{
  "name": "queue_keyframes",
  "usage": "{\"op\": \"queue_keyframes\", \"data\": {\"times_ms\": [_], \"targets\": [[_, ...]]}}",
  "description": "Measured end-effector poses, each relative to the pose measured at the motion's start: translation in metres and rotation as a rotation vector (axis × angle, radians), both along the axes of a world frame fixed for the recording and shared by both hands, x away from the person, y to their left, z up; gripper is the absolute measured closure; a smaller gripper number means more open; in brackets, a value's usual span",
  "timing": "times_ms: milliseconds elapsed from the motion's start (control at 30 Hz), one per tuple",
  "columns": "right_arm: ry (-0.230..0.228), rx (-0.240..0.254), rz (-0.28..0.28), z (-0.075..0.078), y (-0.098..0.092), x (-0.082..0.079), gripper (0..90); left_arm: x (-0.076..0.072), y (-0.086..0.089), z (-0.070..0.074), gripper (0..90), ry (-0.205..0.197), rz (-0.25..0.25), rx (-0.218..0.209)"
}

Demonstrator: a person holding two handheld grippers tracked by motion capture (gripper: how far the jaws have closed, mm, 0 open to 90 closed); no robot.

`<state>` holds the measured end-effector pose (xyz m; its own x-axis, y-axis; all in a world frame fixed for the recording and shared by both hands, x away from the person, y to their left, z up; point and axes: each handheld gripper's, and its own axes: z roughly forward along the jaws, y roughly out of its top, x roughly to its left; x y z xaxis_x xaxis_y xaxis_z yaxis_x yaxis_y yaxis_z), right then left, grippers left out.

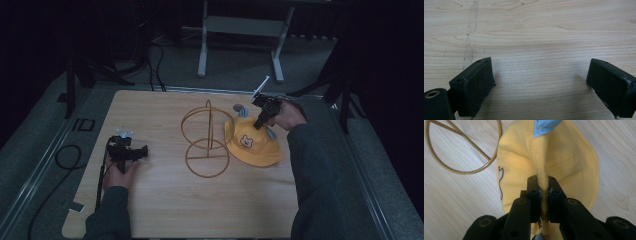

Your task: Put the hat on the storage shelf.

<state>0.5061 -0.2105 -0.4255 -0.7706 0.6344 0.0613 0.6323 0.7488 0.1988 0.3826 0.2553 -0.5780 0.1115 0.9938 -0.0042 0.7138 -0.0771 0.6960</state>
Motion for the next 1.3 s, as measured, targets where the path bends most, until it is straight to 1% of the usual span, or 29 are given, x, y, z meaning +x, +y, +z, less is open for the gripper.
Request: {"op": "queue_keyframes", "data": {"times_ms": [367,533,700,833,867,967,1300], "targets": [[-0.006,0.015,0.029,0.017,0.001,-0.005,83.1,0.000,0.000,0.000,7.3,0.000,0.000,0.000],[-0.009,0.001,0.039,0.021,0.001,-0.007,83.0,0.000,0.000,0.000,7.3,0.000,0.000,0.000],[-0.012,0.003,0.050,0.024,0.000,-0.009,83.0,0.000,0.000,0.000,7.3,0.000,0.000,0.000],[-0.012,0.002,0.057,0.030,-0.001,-0.011,83.1,0.000,0.000,0.000,7.3,-0.001,0.001,0.000],[-0.008,0.002,0.051,0.032,-0.001,-0.012,83.1,0.000,0.000,0.000,7.3,-0.001,0.001,0.000],[-0.014,0.001,0.066,0.036,-0.002,-0.013,83.1,0.000,0.000,0.000,7.3,0.000,0.000,0.001],[-0.022,0.006,0.076,0.048,-0.005,-0.017,83.1,0.000,0.000,0.000,7.3,0.000,0.000,0.001]]}}
